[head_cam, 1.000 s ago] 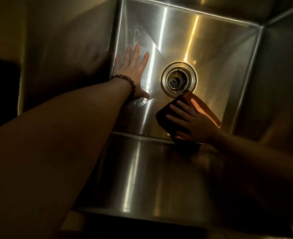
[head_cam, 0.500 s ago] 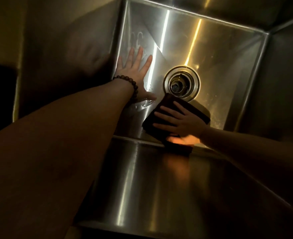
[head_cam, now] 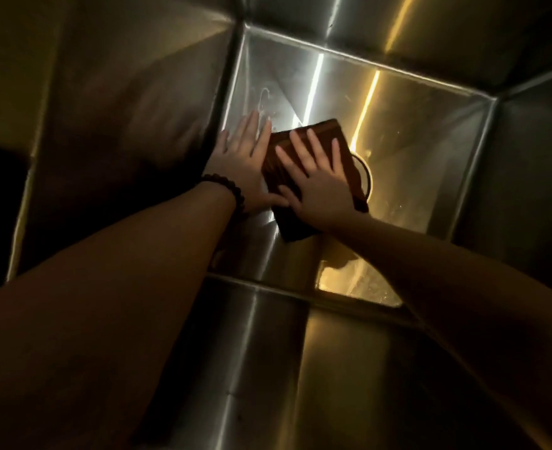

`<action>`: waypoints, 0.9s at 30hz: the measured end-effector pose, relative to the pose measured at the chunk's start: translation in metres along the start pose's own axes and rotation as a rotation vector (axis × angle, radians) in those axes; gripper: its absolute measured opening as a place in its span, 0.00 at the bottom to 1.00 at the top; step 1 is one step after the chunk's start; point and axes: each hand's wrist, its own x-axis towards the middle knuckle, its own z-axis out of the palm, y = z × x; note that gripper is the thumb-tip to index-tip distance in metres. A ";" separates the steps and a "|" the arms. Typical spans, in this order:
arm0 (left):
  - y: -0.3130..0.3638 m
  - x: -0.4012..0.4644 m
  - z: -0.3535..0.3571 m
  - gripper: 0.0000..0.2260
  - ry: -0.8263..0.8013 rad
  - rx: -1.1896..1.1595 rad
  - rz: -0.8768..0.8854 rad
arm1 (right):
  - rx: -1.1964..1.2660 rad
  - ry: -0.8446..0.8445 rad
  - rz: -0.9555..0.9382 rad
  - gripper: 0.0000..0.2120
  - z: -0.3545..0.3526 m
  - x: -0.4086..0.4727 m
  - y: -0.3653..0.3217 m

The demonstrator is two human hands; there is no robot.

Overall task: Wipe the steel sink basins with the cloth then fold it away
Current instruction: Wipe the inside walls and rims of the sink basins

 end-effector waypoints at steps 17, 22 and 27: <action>0.039 -0.011 0.031 0.58 -0.013 -0.052 -0.191 | 0.039 -0.043 -0.060 0.28 -0.008 0.039 0.007; 0.045 0.003 0.021 0.54 0.137 -0.068 -0.157 | 0.100 -0.086 -0.127 0.32 -0.015 0.029 0.047; 0.047 0.016 0.019 0.55 0.015 -0.065 -0.207 | 0.034 -0.193 -0.159 0.34 -0.014 0.027 0.056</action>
